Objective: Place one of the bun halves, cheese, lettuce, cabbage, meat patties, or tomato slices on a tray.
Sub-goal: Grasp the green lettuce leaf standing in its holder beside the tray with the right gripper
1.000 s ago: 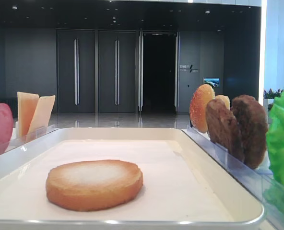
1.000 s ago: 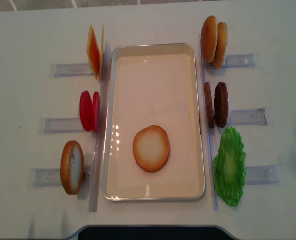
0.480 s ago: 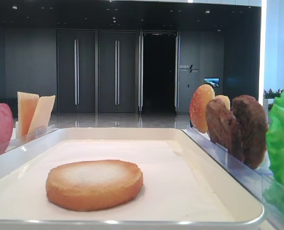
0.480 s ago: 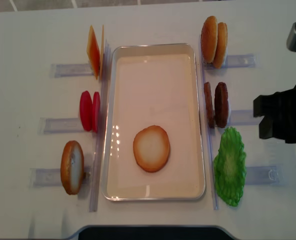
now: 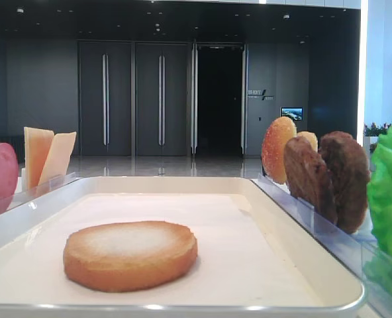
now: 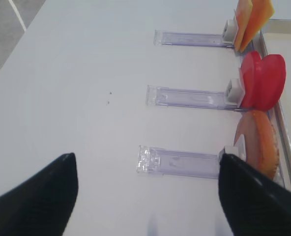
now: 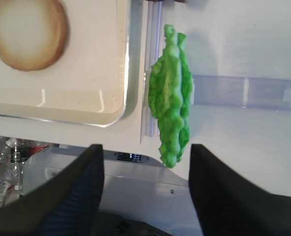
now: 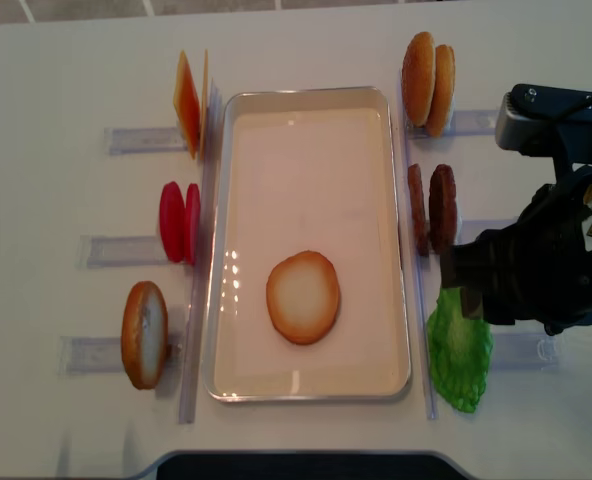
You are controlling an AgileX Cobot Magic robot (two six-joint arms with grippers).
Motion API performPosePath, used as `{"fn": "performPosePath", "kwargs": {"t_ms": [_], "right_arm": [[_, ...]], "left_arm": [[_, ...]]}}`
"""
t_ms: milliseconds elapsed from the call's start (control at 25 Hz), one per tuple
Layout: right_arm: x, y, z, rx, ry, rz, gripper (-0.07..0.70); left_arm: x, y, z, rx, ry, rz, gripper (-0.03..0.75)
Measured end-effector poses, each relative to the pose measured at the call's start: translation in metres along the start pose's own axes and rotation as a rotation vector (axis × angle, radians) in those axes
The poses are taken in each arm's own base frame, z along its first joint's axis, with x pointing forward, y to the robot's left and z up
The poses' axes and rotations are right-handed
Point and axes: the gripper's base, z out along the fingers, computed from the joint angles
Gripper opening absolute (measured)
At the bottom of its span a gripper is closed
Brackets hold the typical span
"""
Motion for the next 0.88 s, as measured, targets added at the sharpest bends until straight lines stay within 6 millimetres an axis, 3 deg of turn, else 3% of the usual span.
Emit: {"fn": "performPosePath", "kwargs": {"t_ms": [360, 880], "right_arm": [[-0.016, -0.001, 0.024, 0.11, 0.012, -0.031, 0.4], [-0.023, 0.0, 0.045, 0.146, 0.03, -0.058, 0.4]], "left_arm": [[0.0, 0.0, 0.0, 0.0, 0.0, 0.0, 0.692], [0.0, 0.0, 0.0, 0.0, 0.0, 0.0, 0.692]]}}
